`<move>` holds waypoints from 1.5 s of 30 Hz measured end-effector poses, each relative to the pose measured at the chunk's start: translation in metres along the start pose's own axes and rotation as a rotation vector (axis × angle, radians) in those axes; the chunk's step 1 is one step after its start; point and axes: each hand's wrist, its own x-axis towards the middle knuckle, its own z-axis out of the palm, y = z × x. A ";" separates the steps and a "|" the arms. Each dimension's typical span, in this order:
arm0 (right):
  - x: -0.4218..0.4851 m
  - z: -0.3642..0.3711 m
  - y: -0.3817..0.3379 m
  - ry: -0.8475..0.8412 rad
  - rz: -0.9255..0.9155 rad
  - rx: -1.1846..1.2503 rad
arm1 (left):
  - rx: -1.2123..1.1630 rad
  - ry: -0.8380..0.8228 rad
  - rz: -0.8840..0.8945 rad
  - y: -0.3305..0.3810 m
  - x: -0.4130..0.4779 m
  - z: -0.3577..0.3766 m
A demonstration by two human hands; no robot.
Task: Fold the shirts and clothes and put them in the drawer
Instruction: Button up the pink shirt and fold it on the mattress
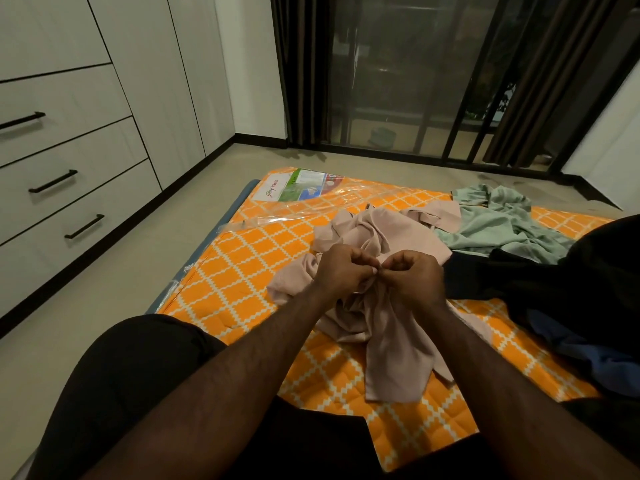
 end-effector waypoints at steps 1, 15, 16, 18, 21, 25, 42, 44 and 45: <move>0.000 0.000 0.000 -0.010 0.000 0.007 | 0.012 -0.004 0.000 0.000 0.000 0.000; -0.003 -0.002 -0.002 -0.109 -0.006 0.090 | 0.075 -0.031 0.023 -0.004 0.002 -0.005; -0.003 -0.002 -0.002 -0.102 -0.012 0.071 | 0.070 -0.036 0.024 -0.004 0.001 -0.005; -0.003 -0.002 -0.002 -0.090 -0.035 0.017 | 0.070 -0.044 0.028 -0.004 0.001 -0.003; -0.003 -0.003 -0.002 -0.063 -0.102 -0.103 | 0.030 -0.056 0.022 -0.002 -0.001 -0.002; -0.007 0.001 -0.004 -0.007 -0.175 -0.215 | 0.138 0.057 0.095 -0.001 0.000 -0.001; -0.011 0.002 -0.008 -0.061 -0.436 -0.295 | 0.376 -0.219 0.201 0.009 0.002 -0.011; -0.011 0.002 -0.007 -0.060 -0.447 -0.306 | 0.435 -0.207 0.222 0.009 0.002 -0.011; -0.010 0.002 -0.007 -0.058 -0.451 -0.316 | 0.457 -0.198 0.236 0.010 0.001 -0.011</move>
